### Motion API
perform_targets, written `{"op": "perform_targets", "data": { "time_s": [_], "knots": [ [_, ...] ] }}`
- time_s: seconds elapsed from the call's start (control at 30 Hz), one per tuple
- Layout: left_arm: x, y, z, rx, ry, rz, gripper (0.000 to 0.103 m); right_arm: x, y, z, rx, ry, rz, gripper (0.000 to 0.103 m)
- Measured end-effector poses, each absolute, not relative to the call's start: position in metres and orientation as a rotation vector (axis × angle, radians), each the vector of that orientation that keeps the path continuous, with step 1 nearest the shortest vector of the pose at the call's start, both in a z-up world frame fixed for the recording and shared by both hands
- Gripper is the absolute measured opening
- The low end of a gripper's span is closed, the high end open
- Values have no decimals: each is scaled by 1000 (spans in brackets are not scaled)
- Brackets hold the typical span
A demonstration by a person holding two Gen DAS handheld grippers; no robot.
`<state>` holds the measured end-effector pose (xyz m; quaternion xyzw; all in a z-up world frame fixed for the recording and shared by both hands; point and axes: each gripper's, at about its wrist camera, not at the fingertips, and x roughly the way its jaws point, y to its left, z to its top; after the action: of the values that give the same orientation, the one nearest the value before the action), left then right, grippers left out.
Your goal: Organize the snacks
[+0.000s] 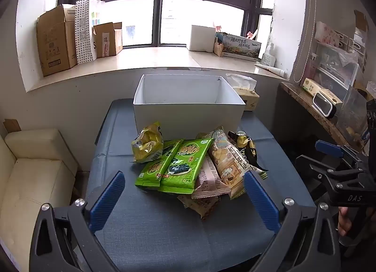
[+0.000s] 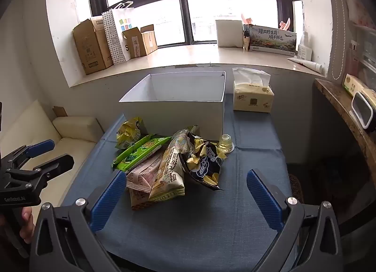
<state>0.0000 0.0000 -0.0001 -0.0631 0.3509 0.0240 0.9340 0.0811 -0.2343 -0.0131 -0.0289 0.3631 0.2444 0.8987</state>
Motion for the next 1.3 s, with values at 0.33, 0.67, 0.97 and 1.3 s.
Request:
{"op": "perform_targets", "data": {
  "time_s": [0.33, 0.67, 0.97, 1.3],
  "knots": [
    [-2, -9, 3, -114, 701, 45, 103, 80, -236, -11, -56, 750, 511, 103],
    [-2, -3, 6, -117, 701, 34, 103, 79, -233, -12, -69, 744, 505, 103],
    [-3, -4, 6, -113, 700, 32, 103, 79, -233, -12, -71, 743, 506, 103],
    [-3, -4, 6, -114, 700, 32, 103, 78, -232, -12, -74, 743, 508, 103]
  ]
}}
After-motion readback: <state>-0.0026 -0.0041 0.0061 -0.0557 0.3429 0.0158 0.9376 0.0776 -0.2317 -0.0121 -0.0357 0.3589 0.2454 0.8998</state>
